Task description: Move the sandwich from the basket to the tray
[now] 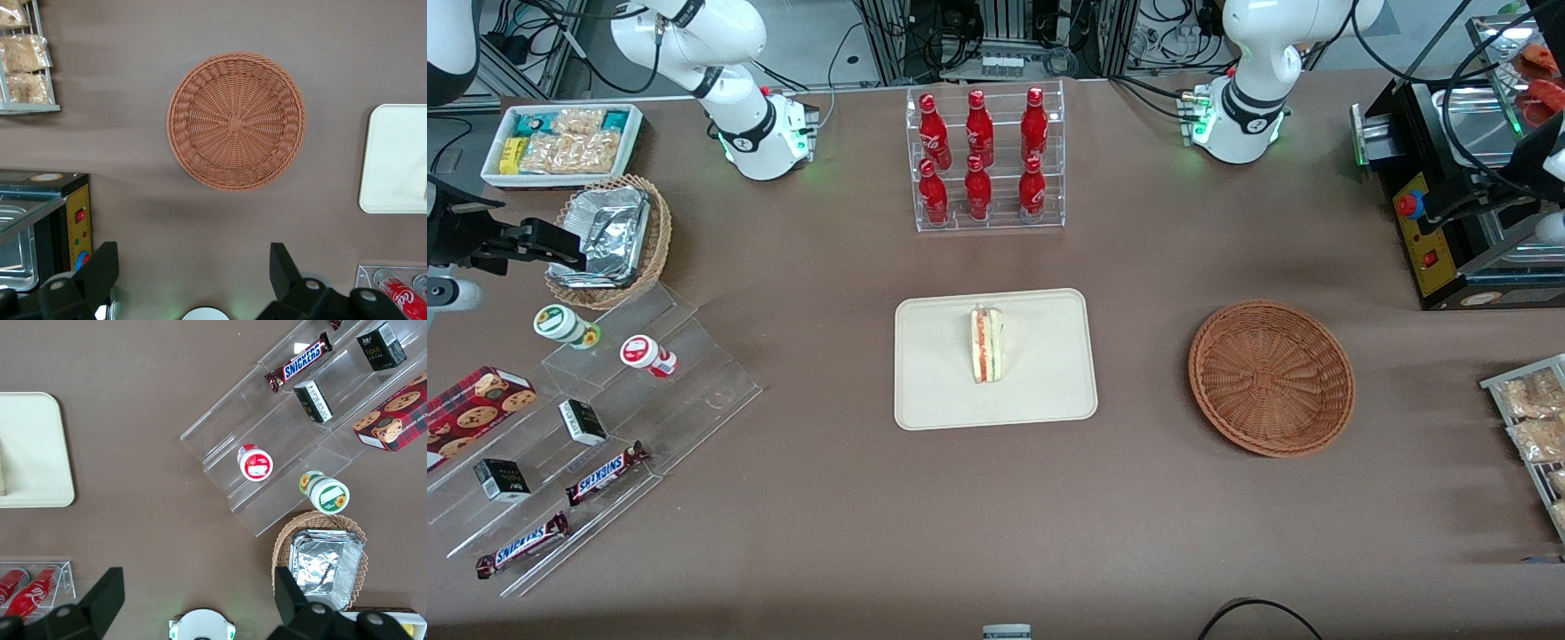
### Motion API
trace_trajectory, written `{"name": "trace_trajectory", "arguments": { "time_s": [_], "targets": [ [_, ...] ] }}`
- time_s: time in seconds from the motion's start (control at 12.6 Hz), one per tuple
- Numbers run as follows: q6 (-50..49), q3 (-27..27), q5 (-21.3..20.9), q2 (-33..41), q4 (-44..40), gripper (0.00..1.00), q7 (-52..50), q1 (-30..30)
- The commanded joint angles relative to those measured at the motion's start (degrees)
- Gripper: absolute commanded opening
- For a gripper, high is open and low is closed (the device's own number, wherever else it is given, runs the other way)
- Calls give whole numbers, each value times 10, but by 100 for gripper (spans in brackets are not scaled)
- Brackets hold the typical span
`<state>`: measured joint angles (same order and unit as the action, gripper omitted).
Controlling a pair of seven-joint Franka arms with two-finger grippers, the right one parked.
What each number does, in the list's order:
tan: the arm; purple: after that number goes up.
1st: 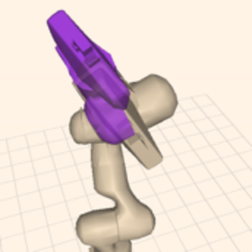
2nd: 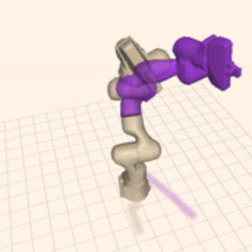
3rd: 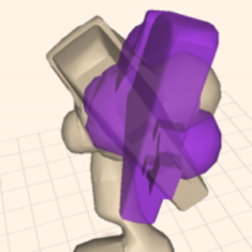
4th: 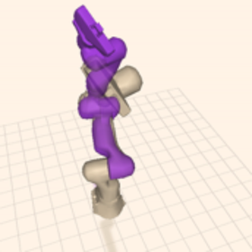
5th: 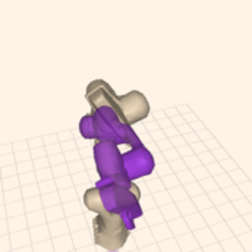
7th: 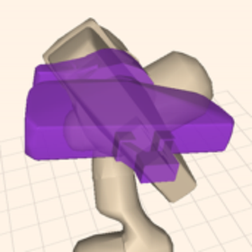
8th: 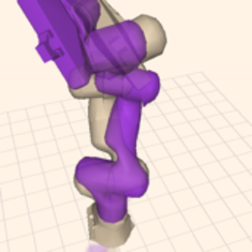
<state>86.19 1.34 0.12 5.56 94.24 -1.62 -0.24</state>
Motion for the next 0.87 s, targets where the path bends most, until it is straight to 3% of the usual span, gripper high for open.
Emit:
{"name": "trace_trajectory", "arguments": {
  "time_s": [0.0,0.4,0.79],
  "targets": [
    [34,18,7,-3,9,100,5,28],
    [41,-6,10,-68,-76,100,5,39],
    [42,-47,4,-76,-84,100,0,8]
  ]
}}
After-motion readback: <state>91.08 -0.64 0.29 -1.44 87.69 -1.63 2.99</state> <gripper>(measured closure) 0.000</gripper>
